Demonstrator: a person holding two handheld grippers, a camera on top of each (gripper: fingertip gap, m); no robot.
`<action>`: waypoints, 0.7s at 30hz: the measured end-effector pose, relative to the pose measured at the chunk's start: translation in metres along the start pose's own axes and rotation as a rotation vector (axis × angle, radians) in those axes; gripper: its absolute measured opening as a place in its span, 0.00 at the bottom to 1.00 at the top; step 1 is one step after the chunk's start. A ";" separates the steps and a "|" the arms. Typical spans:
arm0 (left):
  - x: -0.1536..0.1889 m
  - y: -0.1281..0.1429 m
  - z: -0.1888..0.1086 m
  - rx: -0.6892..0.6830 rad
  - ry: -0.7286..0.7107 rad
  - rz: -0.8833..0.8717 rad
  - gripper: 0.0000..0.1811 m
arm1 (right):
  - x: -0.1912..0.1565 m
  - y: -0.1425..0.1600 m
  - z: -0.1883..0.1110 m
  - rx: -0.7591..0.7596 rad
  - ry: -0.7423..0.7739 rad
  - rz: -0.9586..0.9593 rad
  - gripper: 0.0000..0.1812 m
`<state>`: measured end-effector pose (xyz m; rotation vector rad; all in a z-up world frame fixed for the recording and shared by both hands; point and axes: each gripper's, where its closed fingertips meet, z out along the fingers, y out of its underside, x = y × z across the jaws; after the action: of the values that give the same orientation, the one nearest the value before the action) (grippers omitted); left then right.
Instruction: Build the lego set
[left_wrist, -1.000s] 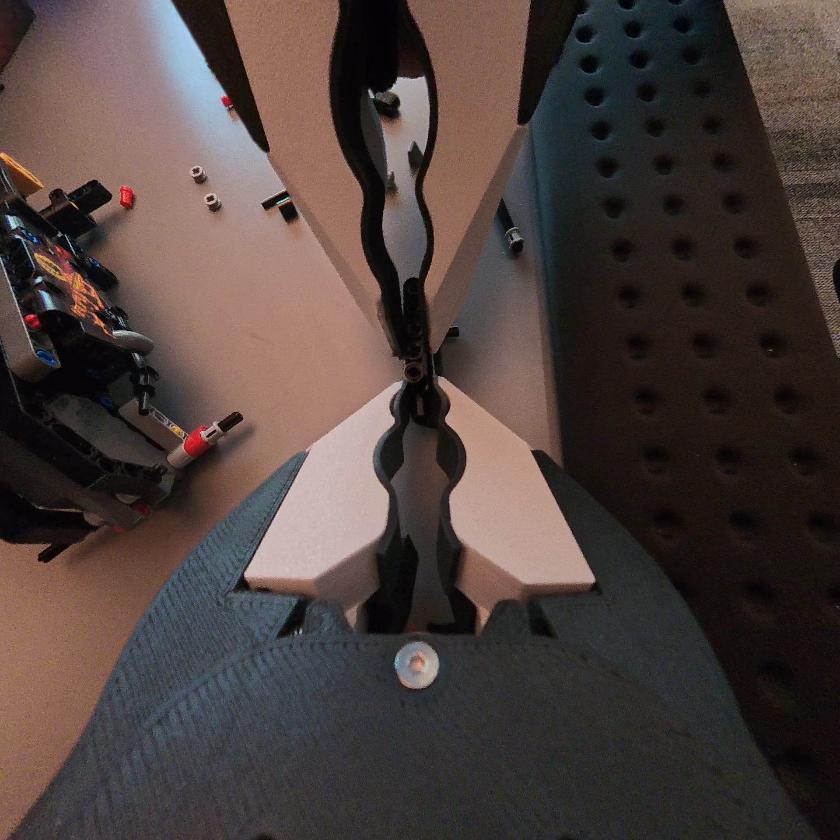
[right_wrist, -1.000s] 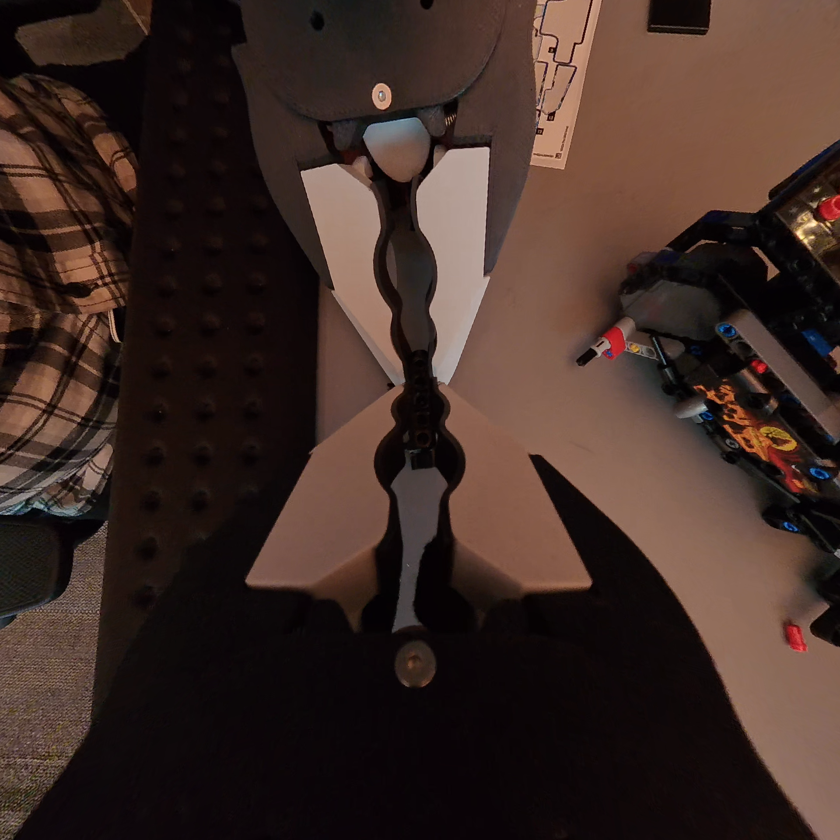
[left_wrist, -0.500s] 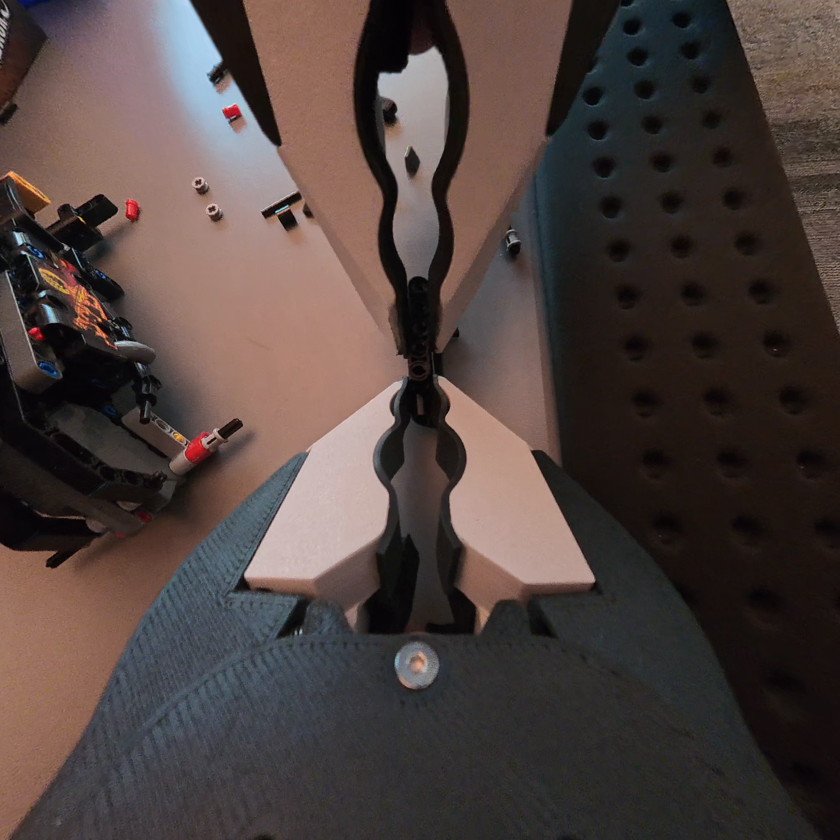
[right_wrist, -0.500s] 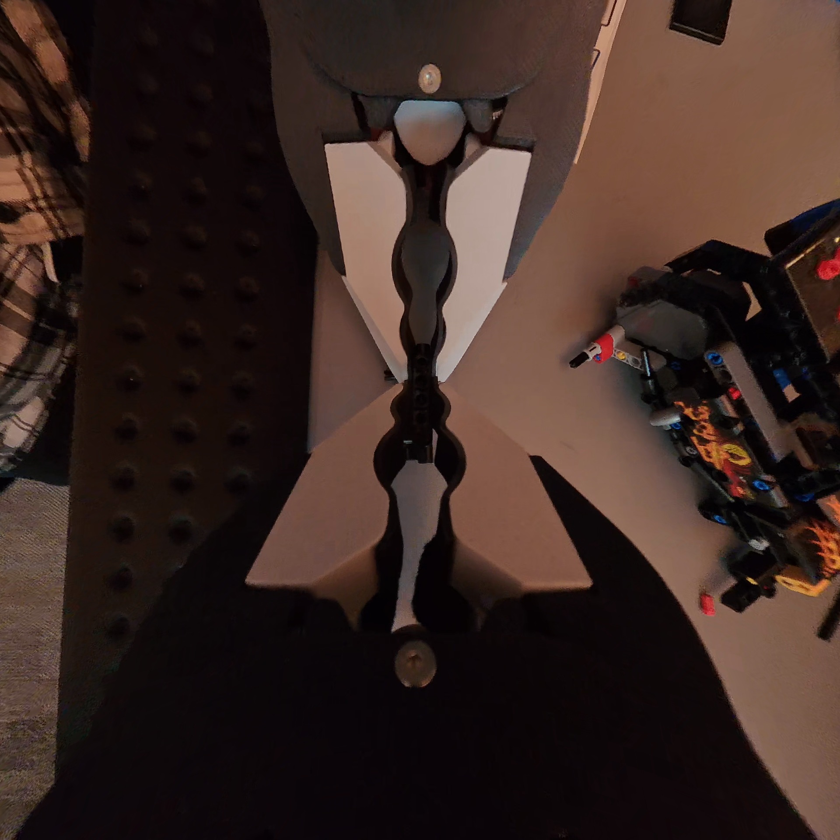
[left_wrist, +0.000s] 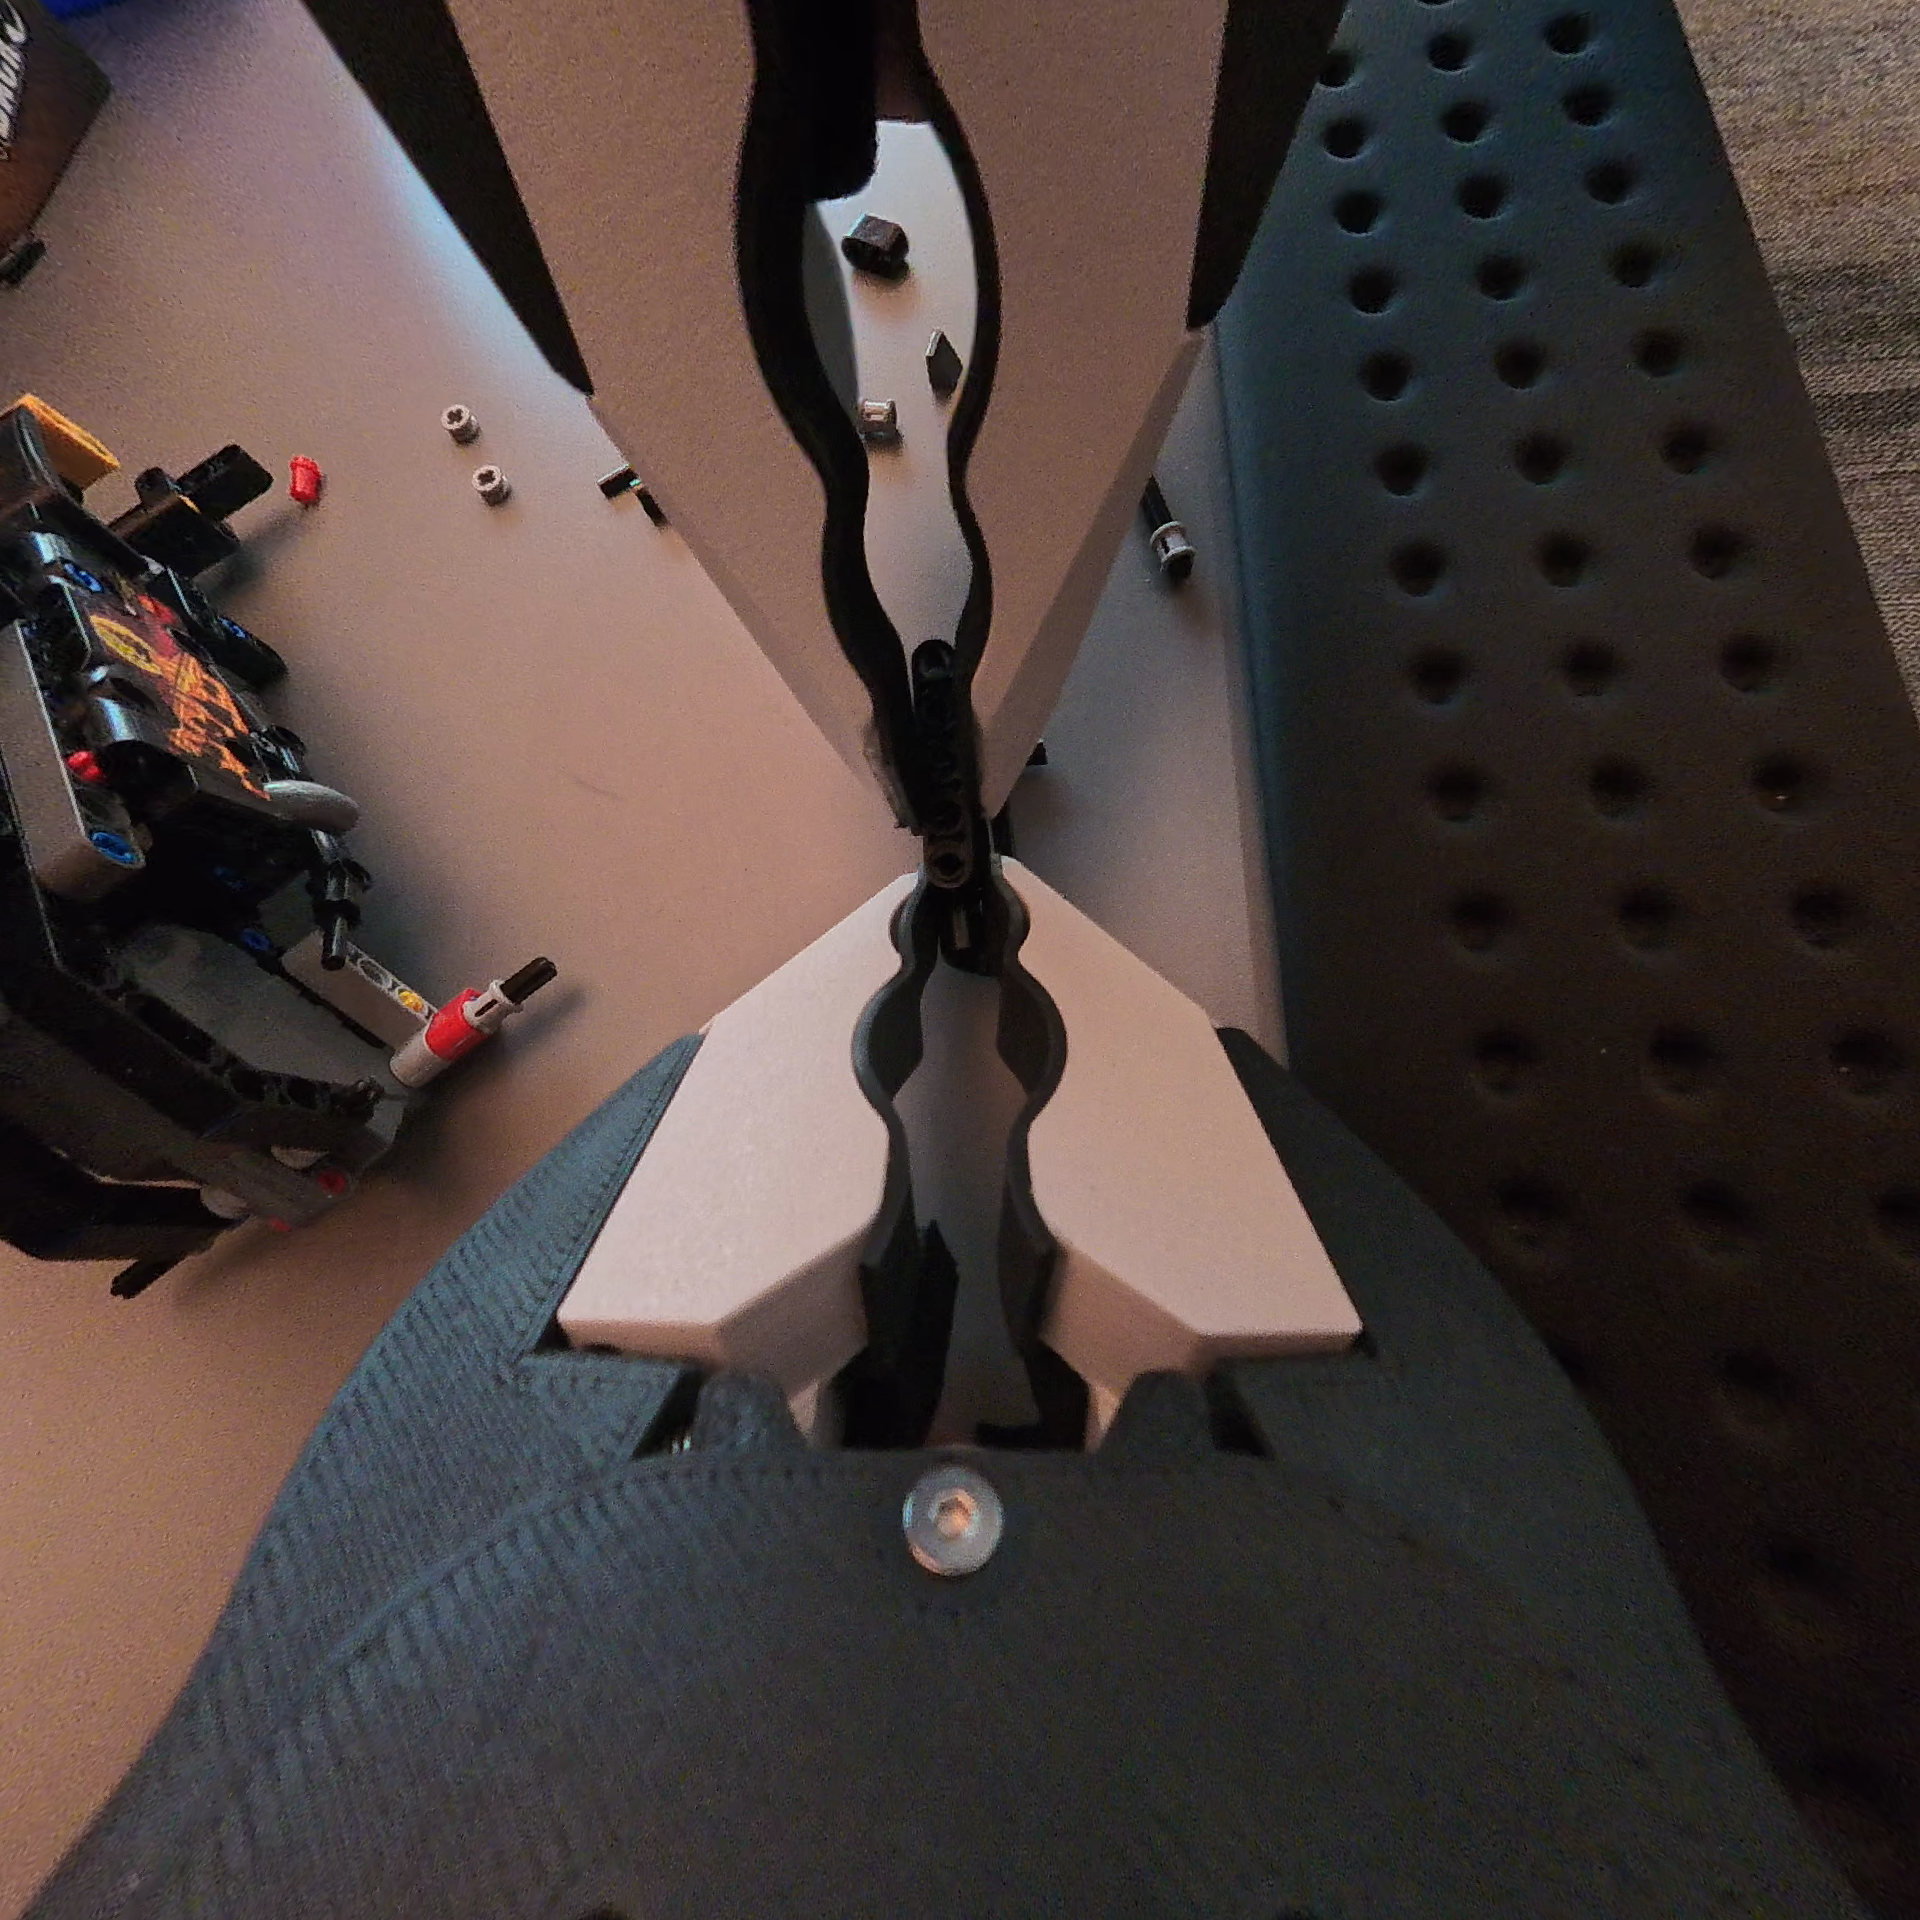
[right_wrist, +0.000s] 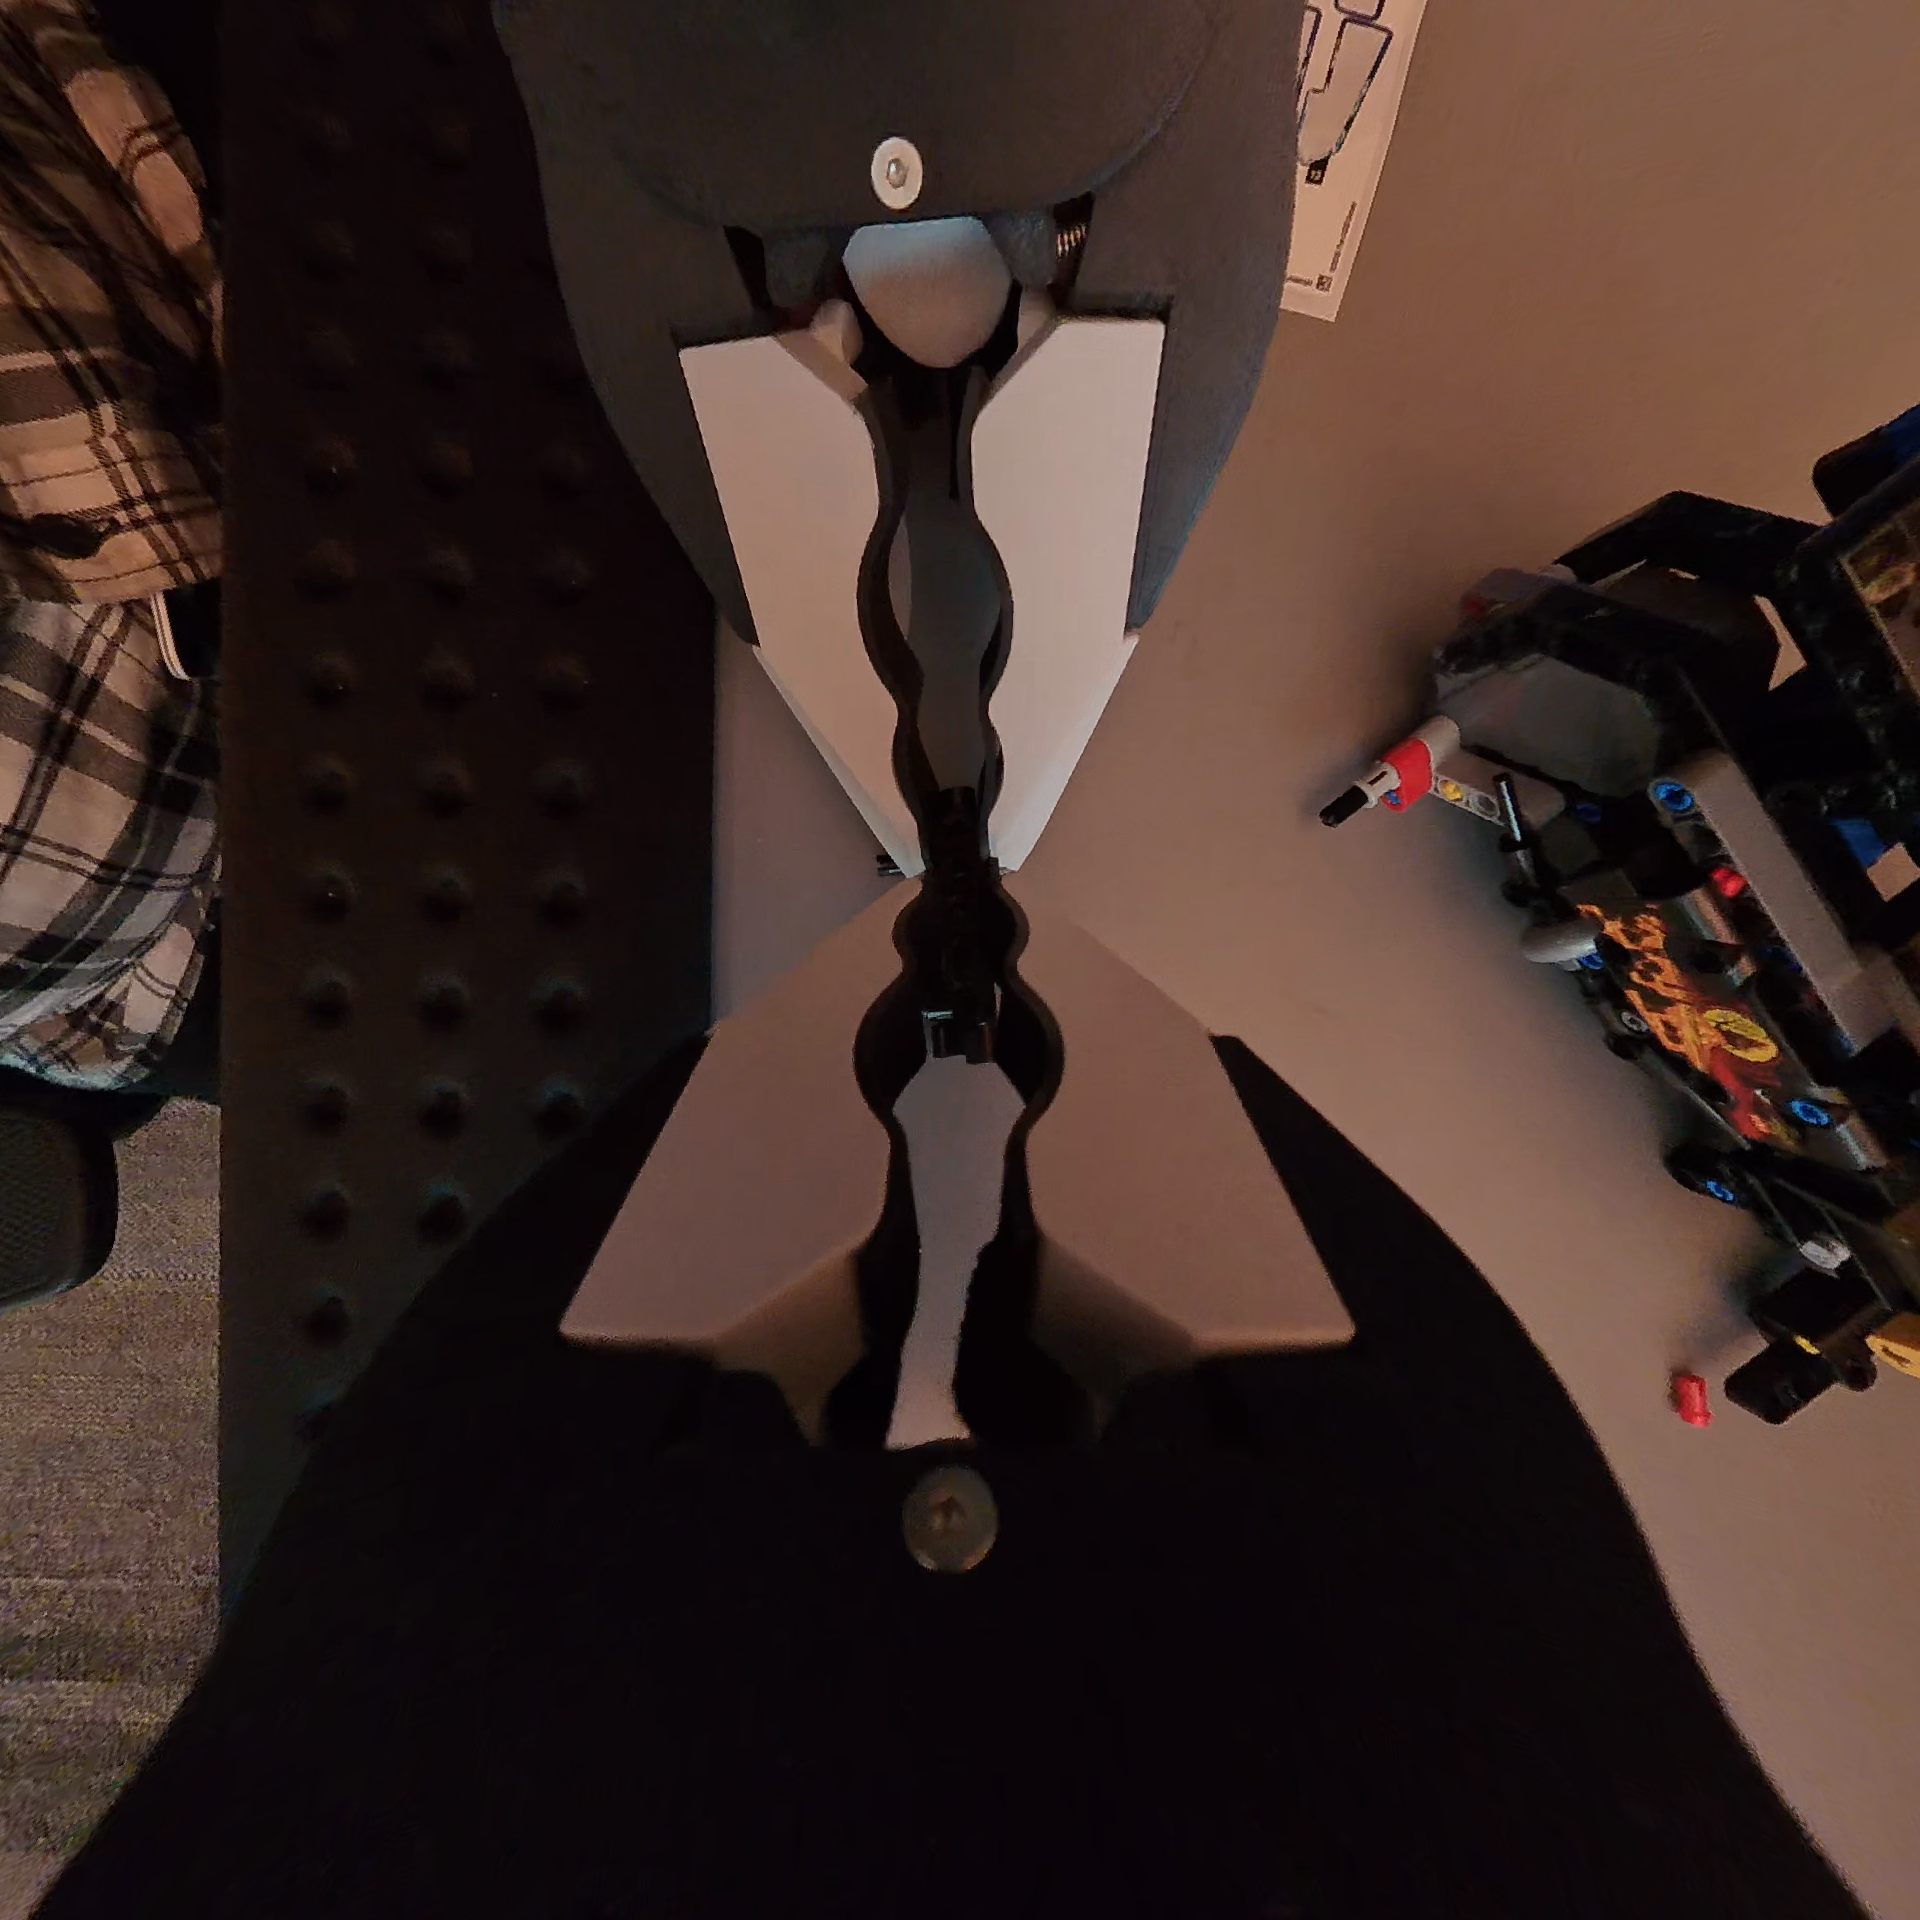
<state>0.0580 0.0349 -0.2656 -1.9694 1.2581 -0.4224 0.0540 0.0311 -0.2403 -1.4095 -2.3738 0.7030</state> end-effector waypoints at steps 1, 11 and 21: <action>0.000 0.000 0.000 0.000 0.002 0.000 0.04 | 0.000 0.000 0.000 0.009 0.002 0.004 0.03; 0.001 -0.002 0.001 0.006 0.024 -0.021 0.04 | 0.000 0.016 -0.008 0.033 0.019 0.014 0.05; 0.000 -0.002 0.002 0.002 0.047 -0.050 0.04 | 0.000 0.015 -0.005 0.146 -0.071 0.088 0.02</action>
<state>0.0604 0.0365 -0.2659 -2.0031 1.2385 -0.4971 0.0671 0.0385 -0.2440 -1.4562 -2.2717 0.9446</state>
